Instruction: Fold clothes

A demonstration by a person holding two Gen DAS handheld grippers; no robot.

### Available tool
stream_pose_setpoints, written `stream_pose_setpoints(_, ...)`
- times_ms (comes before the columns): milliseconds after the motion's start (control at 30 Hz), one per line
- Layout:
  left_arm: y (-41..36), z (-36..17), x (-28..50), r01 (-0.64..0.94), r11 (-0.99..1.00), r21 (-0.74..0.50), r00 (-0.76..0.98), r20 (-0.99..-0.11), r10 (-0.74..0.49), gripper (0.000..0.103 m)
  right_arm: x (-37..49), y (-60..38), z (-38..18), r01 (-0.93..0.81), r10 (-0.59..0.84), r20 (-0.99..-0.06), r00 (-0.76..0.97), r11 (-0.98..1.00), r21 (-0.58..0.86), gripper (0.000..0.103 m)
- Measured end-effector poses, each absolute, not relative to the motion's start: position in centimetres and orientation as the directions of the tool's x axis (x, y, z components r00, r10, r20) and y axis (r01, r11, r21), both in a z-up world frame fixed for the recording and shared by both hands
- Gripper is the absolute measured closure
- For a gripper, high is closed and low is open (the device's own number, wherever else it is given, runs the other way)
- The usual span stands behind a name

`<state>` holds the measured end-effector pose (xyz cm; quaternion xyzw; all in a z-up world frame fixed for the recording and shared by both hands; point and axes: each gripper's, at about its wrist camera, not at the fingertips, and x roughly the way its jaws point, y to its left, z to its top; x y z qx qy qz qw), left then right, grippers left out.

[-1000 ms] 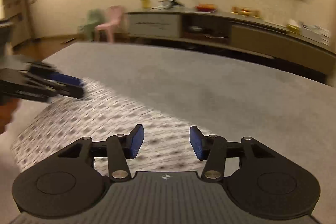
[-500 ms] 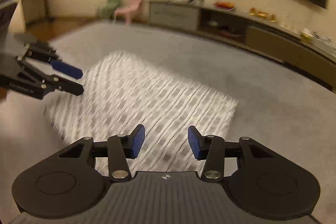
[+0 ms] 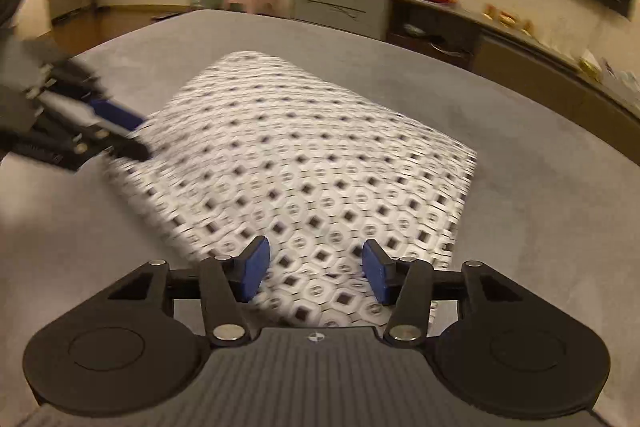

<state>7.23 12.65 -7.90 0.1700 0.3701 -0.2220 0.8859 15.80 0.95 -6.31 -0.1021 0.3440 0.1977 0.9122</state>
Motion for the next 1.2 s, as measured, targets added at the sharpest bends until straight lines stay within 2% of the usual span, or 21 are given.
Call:
stream_pose_setpoints(167, 10.3, -8.0, 9.5, 0.514, 0.839, 0.181, 0.663, -0.704, -0.254, 0.072, 20.3, -1.5, -6.6, -0.321, 0.213, -0.645, 0.734, 0.946, -0.052, 0.049)
stream_pose_setpoints(200, 10.0, -7.9, 9.6, 0.521, 0.833, 0.184, 0.658, -0.708, -0.255, 0.074, 20.8, -1.9, -6.7, -0.310, 0.208, -0.641, 0.738, 0.949, -0.049, 0.046)
stream_pose_setpoints(367, 10.1, -6.2, 7.2, 0.591, 0.783, 0.193, 0.647, -0.693, -0.317, 0.070, 20.5, -2.9, -6.0, -0.231, 0.148, -0.654, 0.742, 0.972, -0.043, 0.046)
stream_pose_setpoints(500, 10.7, -7.1, 6.5, 0.594, 0.786, 0.172, 0.626, -0.712, -0.317, 0.071, 17.8, -1.4, -5.0, -0.326, 0.247, -0.620, 0.745, 0.945, -0.015, 0.046)
stream_pose_setpoints(567, 10.9, -7.9, 6.2, 0.595, 0.780, 0.194, 0.632, -0.713, -0.305, 0.071, 17.5, 0.0, -6.0, -0.375, 0.258, -0.645, 0.719, 0.926, -0.049, 0.046)
stream_pose_setpoints(733, 11.7, -8.3, 7.2, 0.563, 0.804, 0.193, 0.657, -0.695, -0.293, 0.070, 18.2, 0.2, -7.3, -0.331, 0.232, -0.662, 0.713, 0.943, -0.026, 0.044)
stream_pose_setpoints(1033, 11.8, -8.3, 6.8, 0.508, 0.833, 0.222, 0.683, -0.693, -0.232, 0.070, 18.9, -0.8, -7.7, -0.250, 0.146, -0.637, 0.757, 0.965, -0.076, 0.041)
stream_pose_setpoints(1067, 12.0, -8.2, 6.6, 0.501, 0.837, 0.220, 0.682, -0.696, -0.225, 0.069, 19.1, -1.6, -7.6, -0.221, 0.114, -0.642, 0.759, 0.971, -0.089, 0.040)
stream_pose_setpoints(1200, 12.9, -6.1, 5.2, 0.382, 0.901, 0.207, 0.693, -0.709, -0.131, 0.040, 18.4, -4.1, -6.2, -0.059, -0.092, -0.621, 0.779, 0.974, -0.219, 0.038)
